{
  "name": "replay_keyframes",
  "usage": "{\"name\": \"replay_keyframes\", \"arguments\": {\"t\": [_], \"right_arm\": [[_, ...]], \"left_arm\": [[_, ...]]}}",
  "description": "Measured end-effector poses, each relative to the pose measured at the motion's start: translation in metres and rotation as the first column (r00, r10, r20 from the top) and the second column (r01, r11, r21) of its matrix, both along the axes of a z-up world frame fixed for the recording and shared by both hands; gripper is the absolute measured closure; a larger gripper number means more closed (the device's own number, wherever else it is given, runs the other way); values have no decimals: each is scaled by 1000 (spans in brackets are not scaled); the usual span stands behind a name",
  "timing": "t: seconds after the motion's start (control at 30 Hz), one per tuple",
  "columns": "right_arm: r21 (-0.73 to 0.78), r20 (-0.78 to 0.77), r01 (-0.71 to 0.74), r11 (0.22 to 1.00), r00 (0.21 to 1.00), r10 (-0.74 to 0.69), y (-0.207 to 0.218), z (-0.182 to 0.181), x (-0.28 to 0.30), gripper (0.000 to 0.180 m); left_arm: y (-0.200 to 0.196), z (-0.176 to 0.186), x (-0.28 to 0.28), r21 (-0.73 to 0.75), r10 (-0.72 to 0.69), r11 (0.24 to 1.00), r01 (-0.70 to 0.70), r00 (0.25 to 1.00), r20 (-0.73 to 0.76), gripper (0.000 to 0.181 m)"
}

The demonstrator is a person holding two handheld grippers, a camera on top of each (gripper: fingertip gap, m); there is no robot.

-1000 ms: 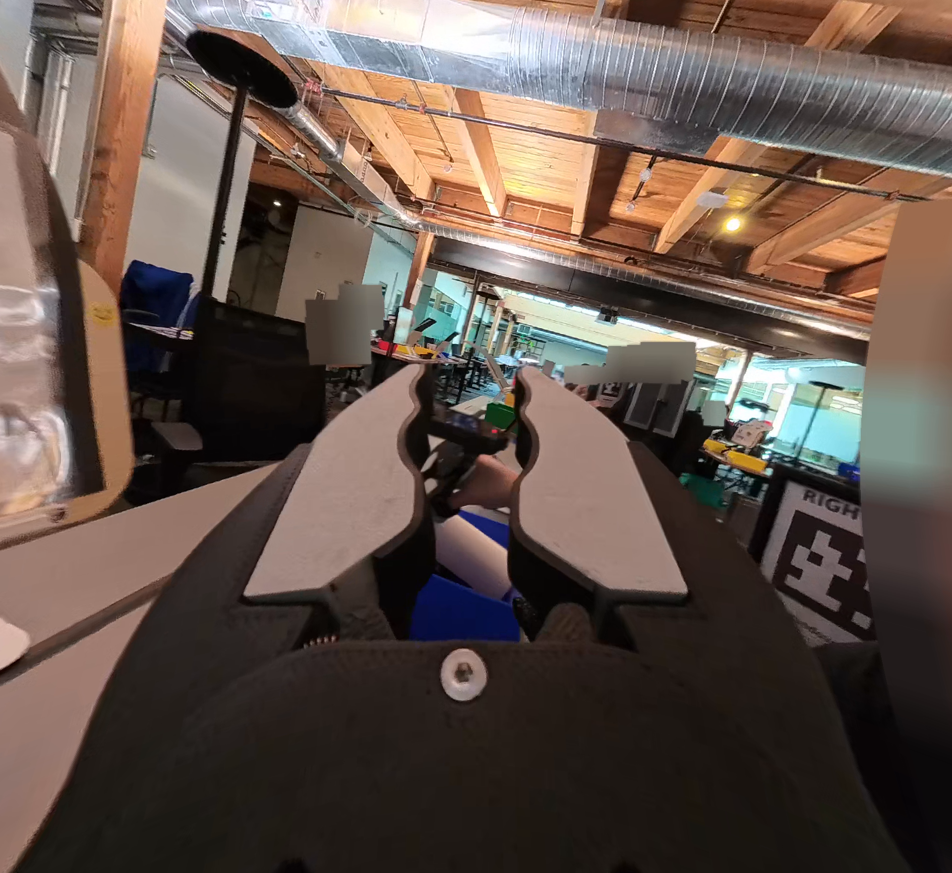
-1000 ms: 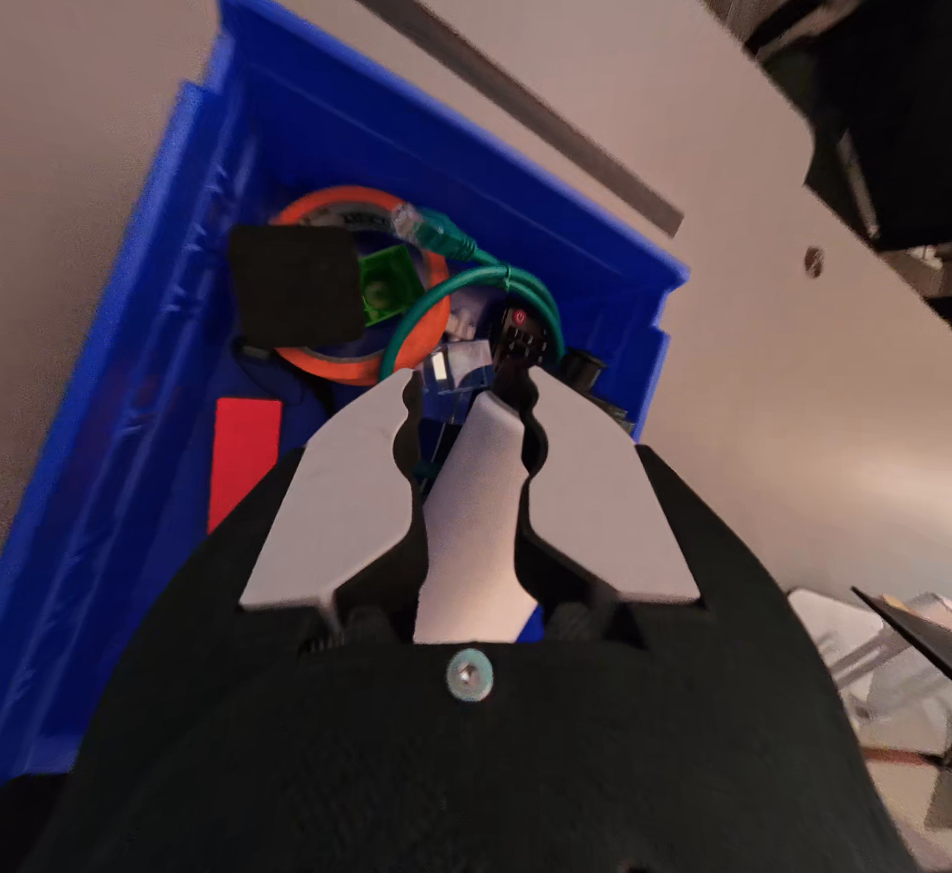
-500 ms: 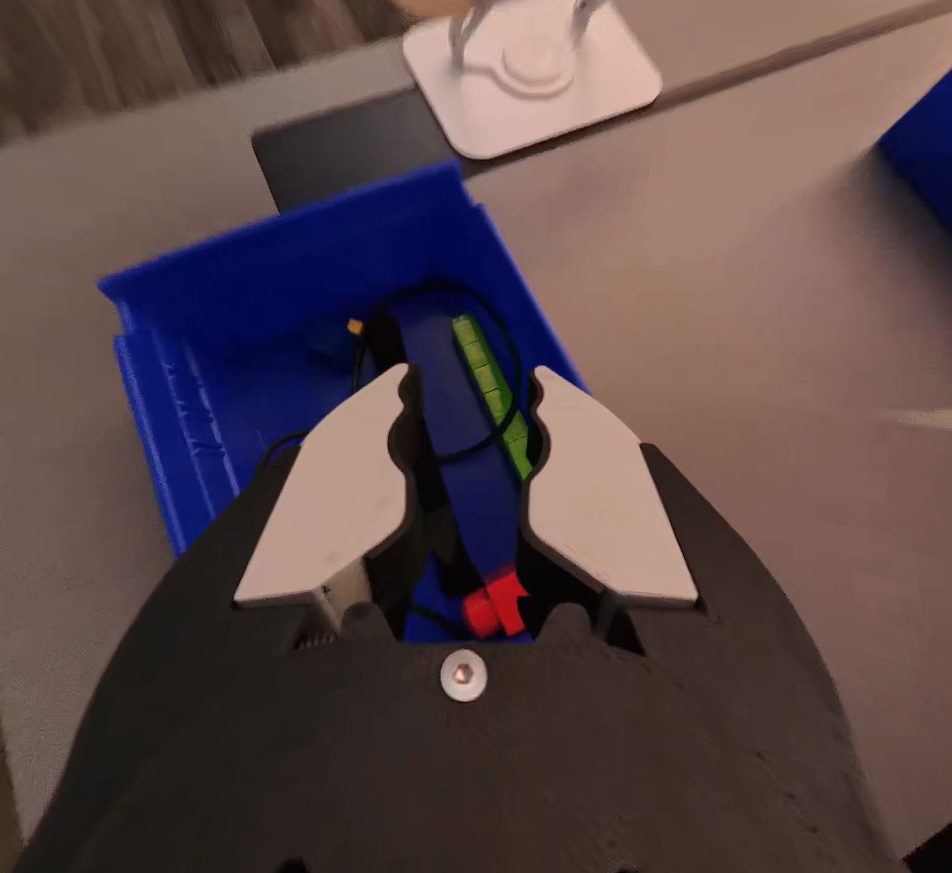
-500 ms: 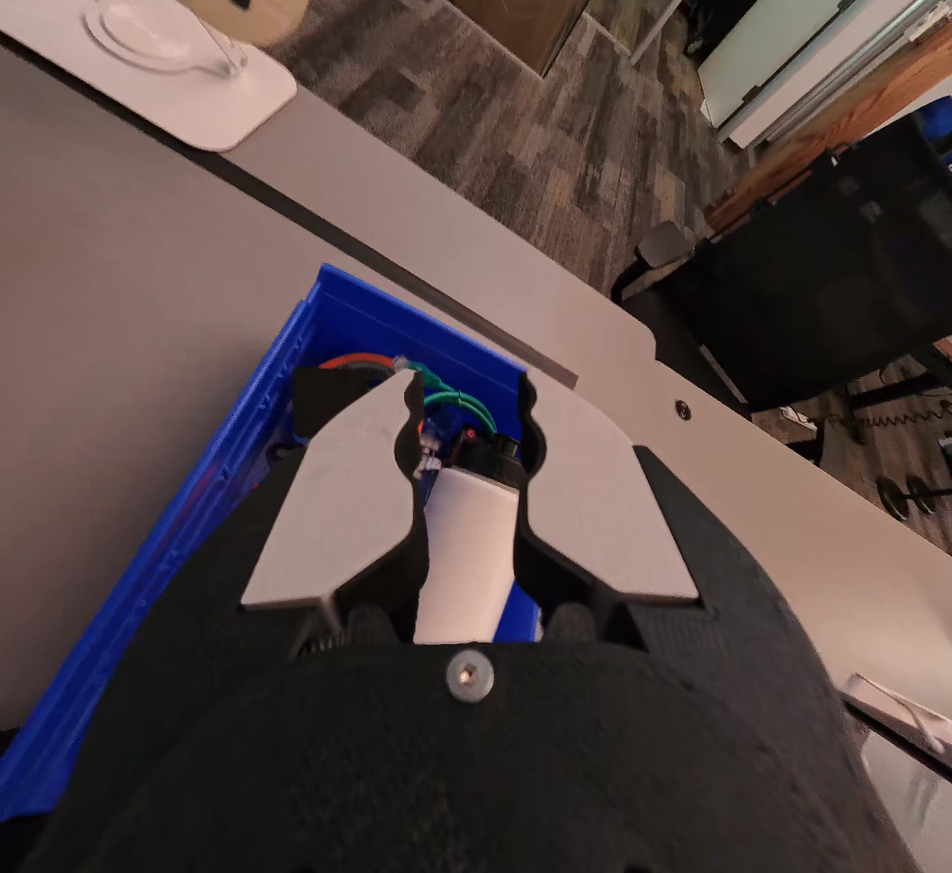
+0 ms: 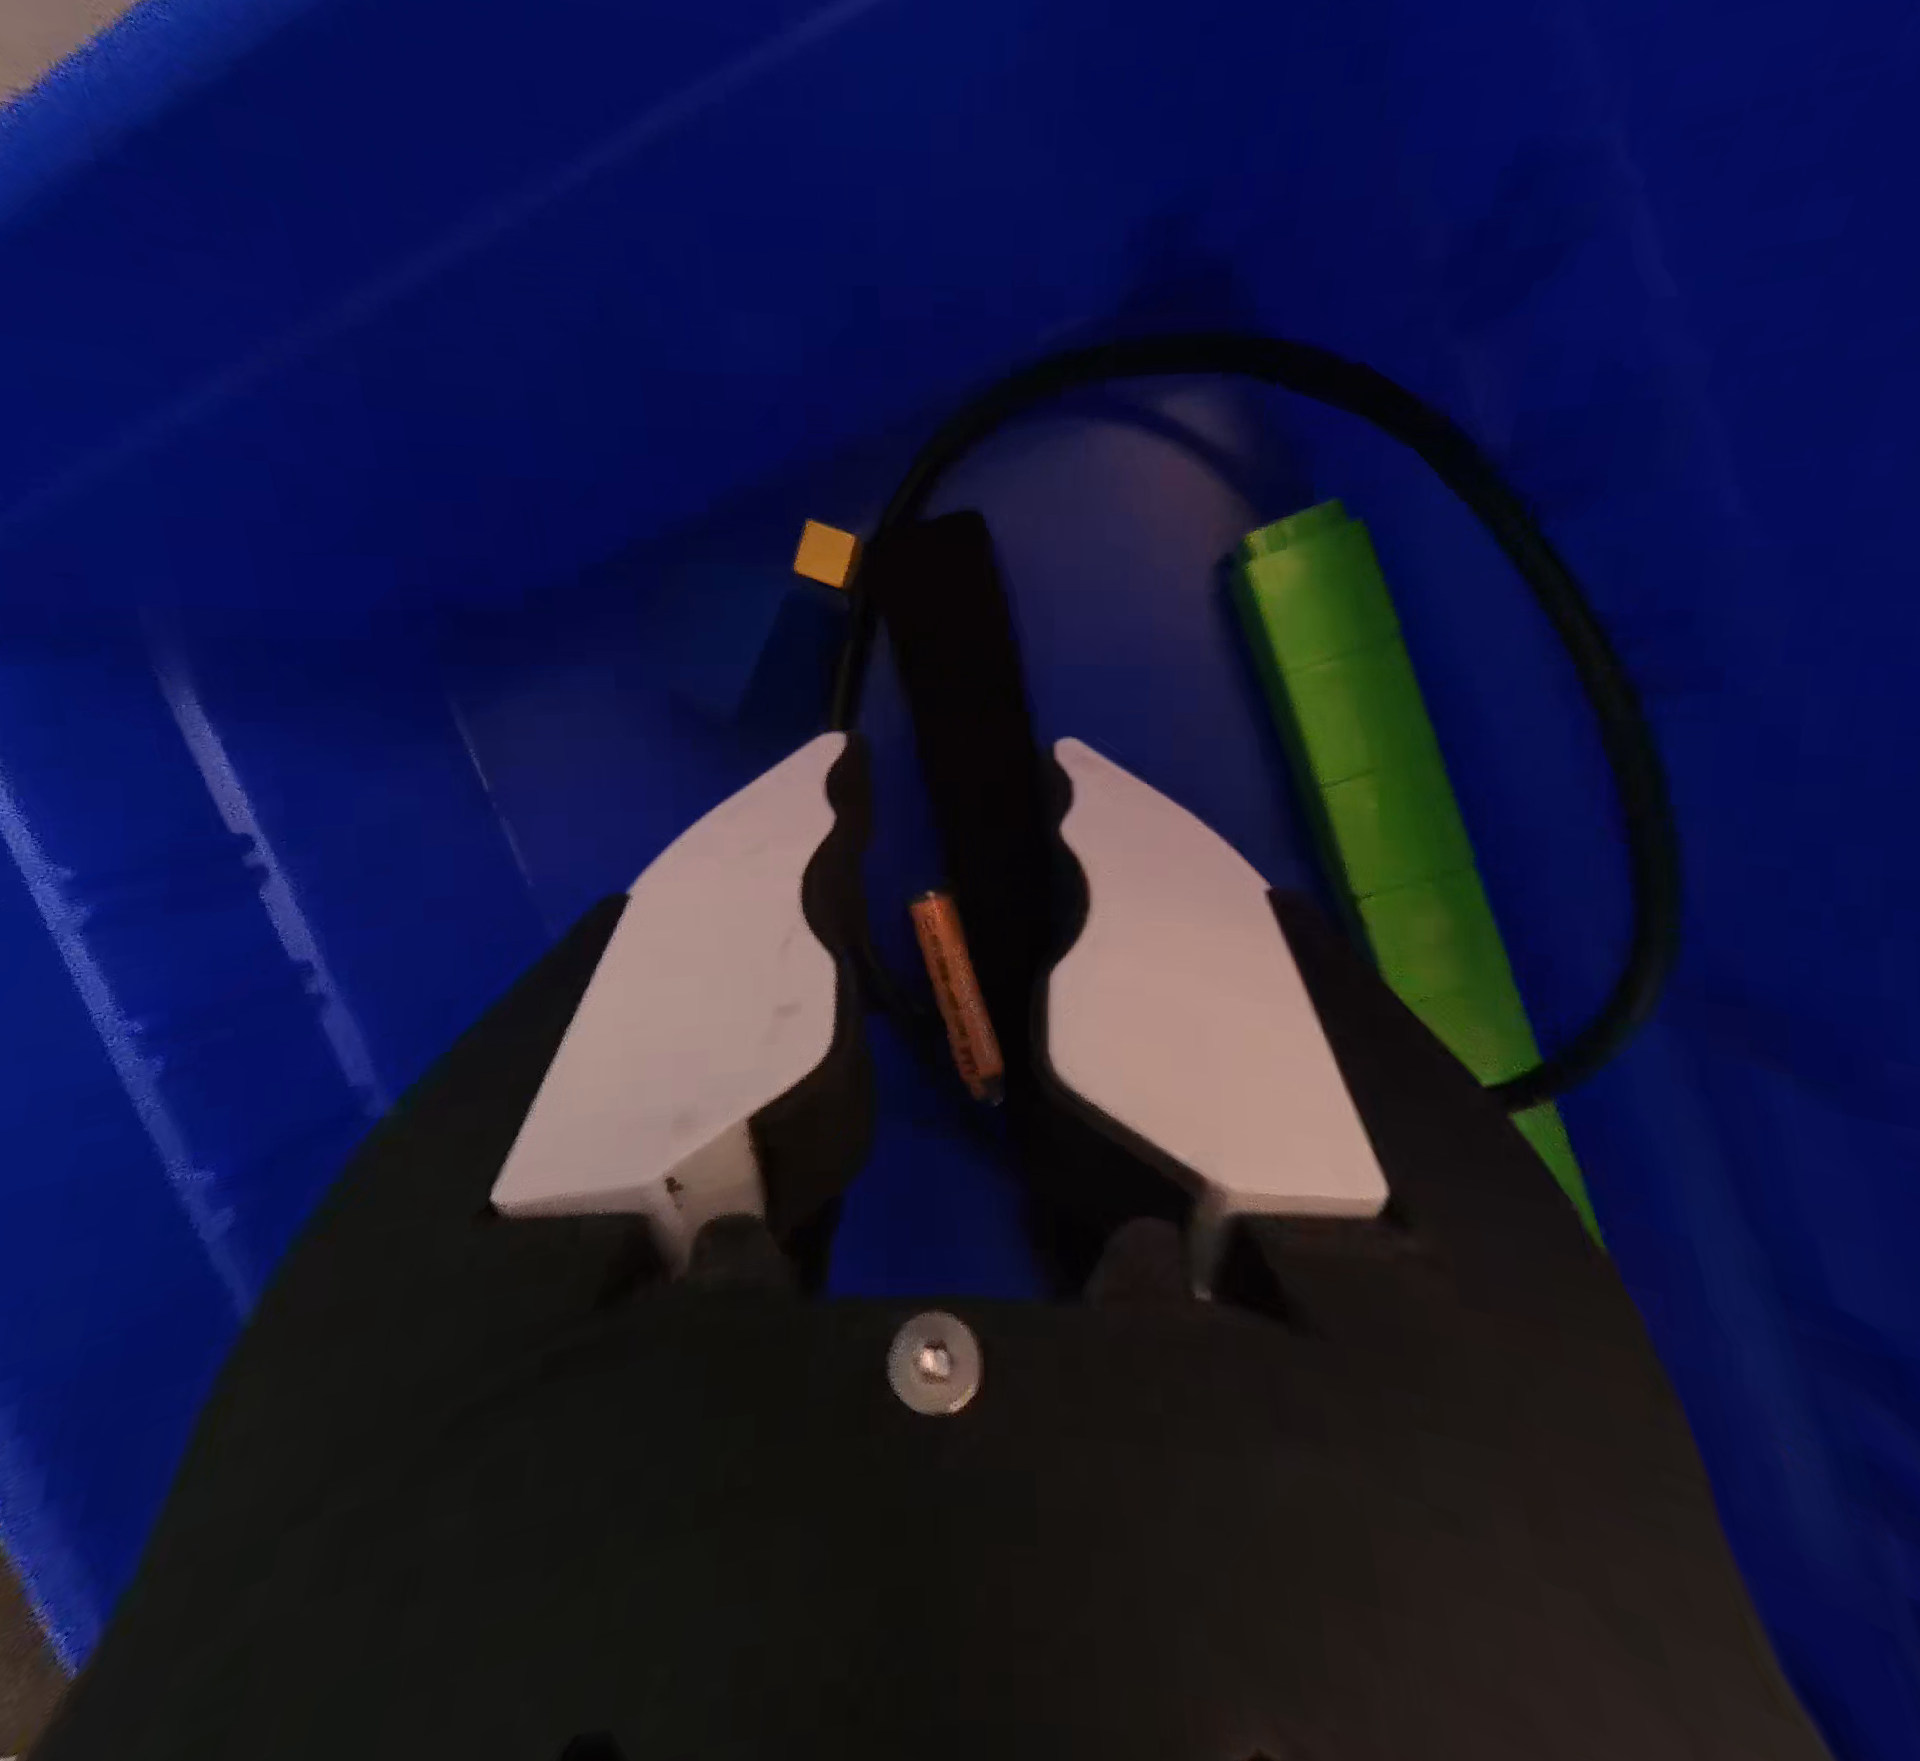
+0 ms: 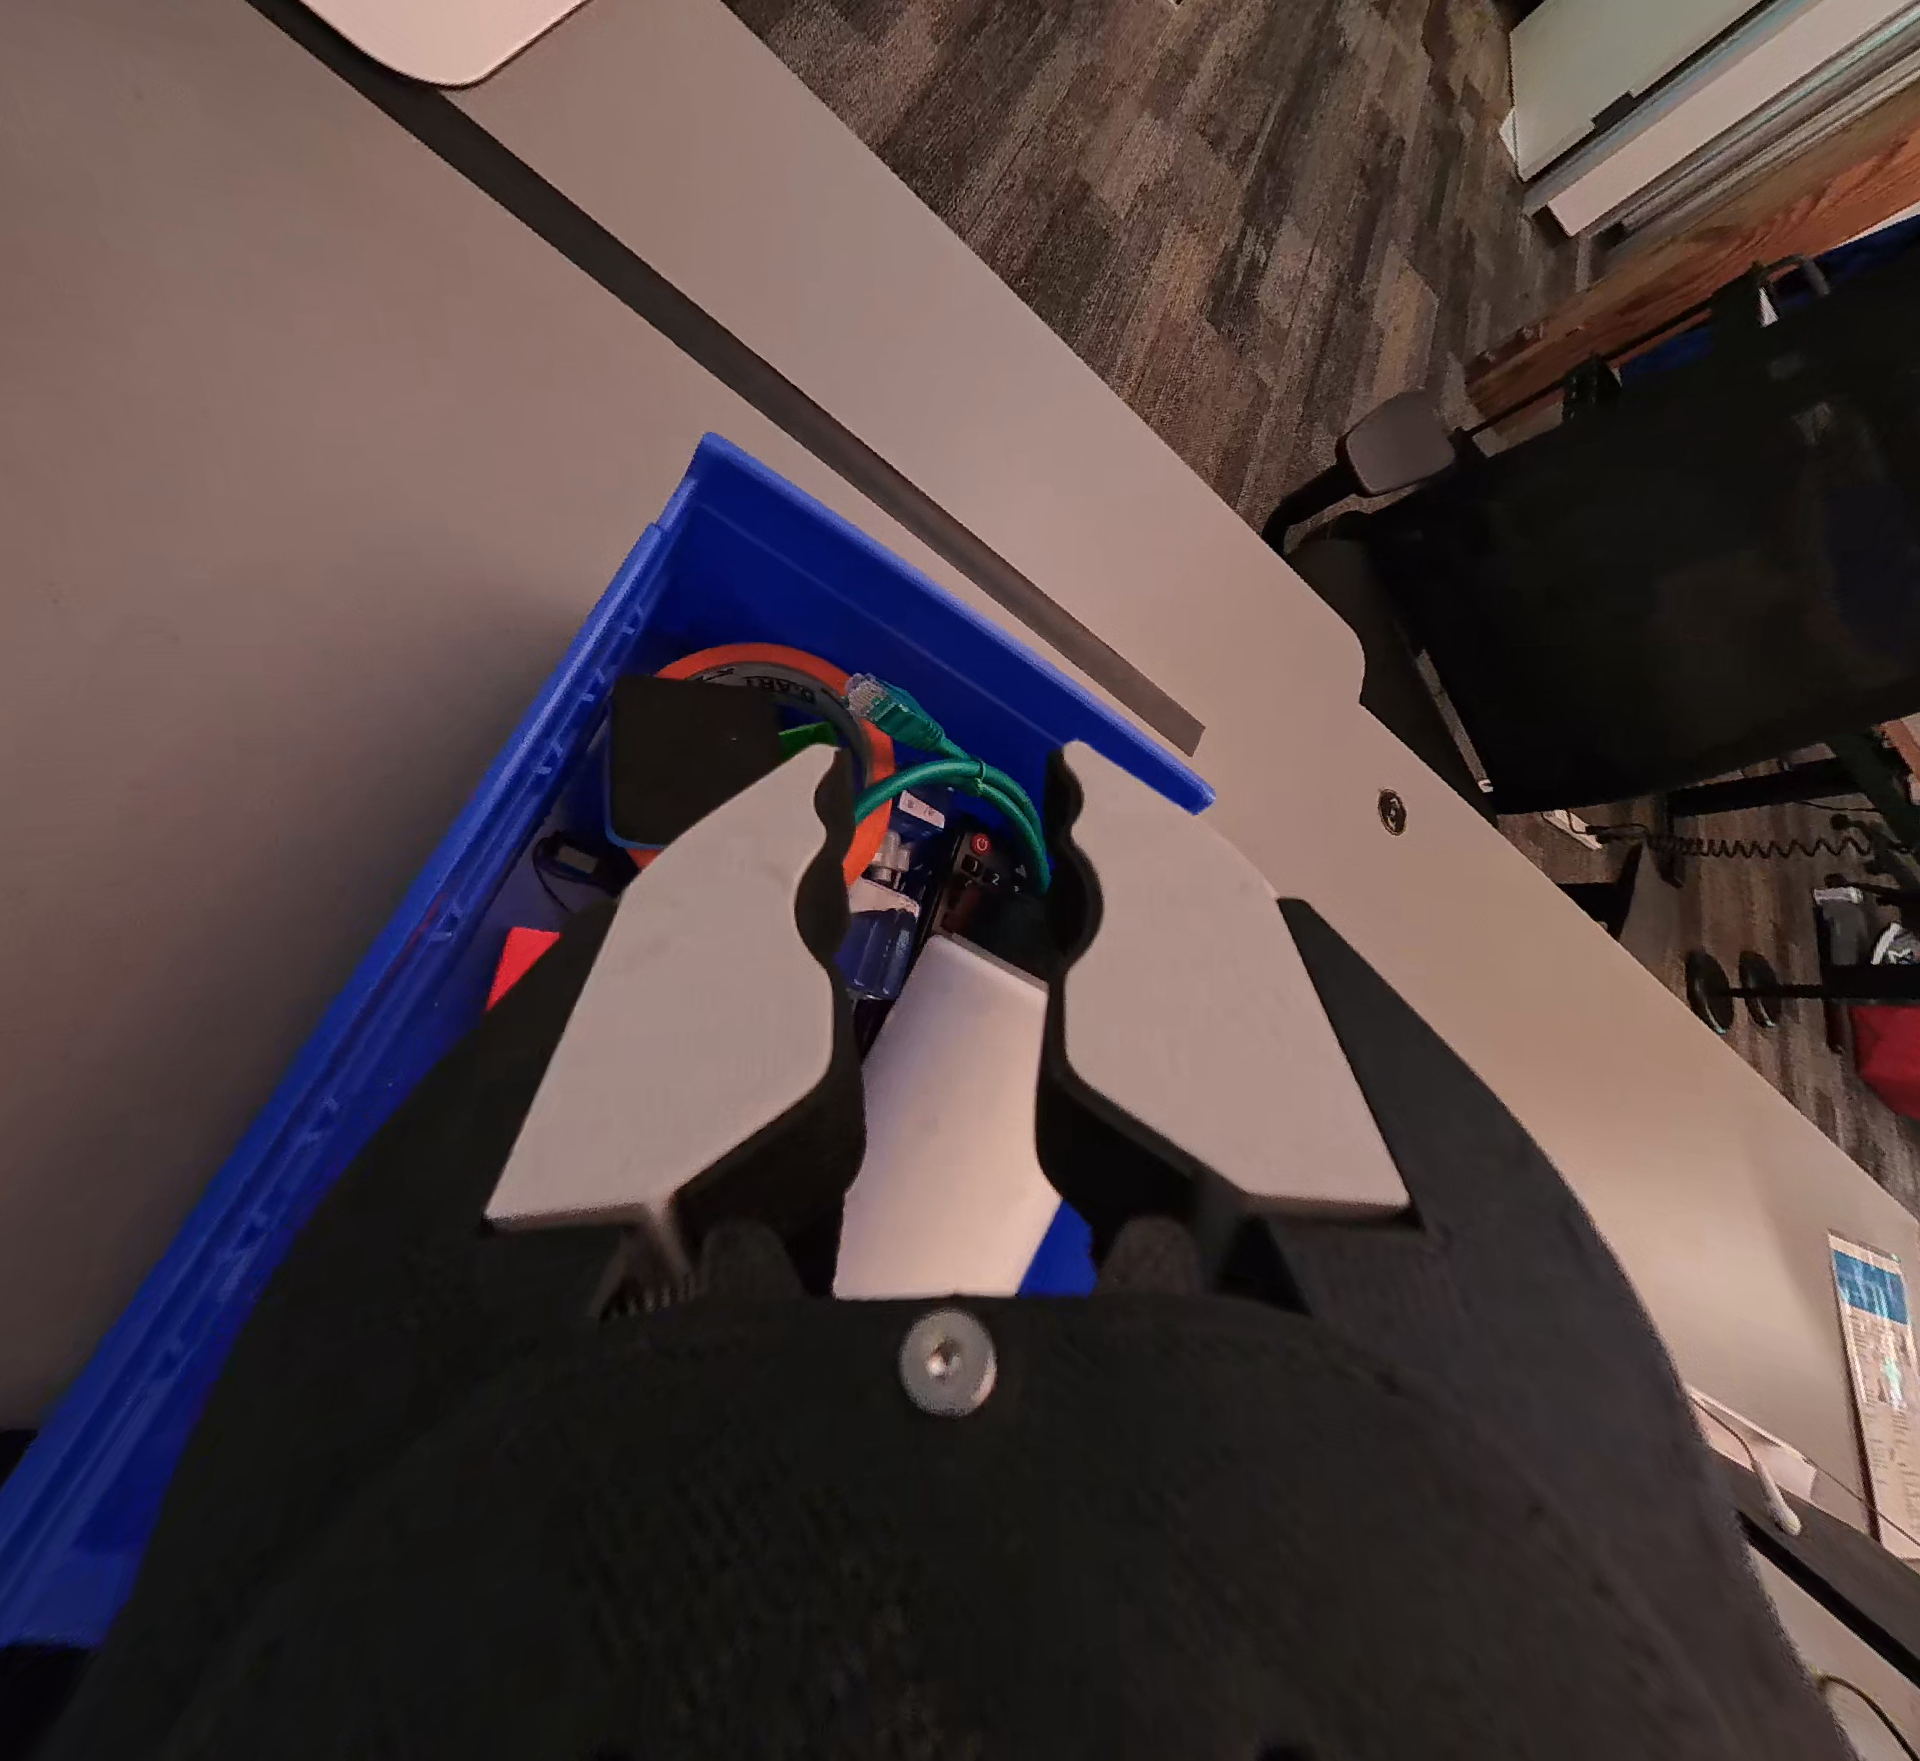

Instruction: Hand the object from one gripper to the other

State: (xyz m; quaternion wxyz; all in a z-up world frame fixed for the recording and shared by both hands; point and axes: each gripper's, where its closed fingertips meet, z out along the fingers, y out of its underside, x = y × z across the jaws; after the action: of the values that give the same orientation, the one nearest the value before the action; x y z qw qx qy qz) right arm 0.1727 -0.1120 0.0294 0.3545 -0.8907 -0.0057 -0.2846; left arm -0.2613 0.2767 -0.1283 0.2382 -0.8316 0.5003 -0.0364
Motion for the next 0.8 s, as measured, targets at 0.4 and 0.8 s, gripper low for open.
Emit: {"name": "replay_keyframes", "arguments": {"t": [0.4,0.8], "right_arm": [[70,12,4,998,1000,-5,-8,18,0,144],[40,15,1,999,1000,-1,-9,13,2,144]], "left_arm": [[-18,100,5,123,-43,992,6,953,299,181],[3,-13,-1,5,12,1000,-11,997,-76,152]]}}
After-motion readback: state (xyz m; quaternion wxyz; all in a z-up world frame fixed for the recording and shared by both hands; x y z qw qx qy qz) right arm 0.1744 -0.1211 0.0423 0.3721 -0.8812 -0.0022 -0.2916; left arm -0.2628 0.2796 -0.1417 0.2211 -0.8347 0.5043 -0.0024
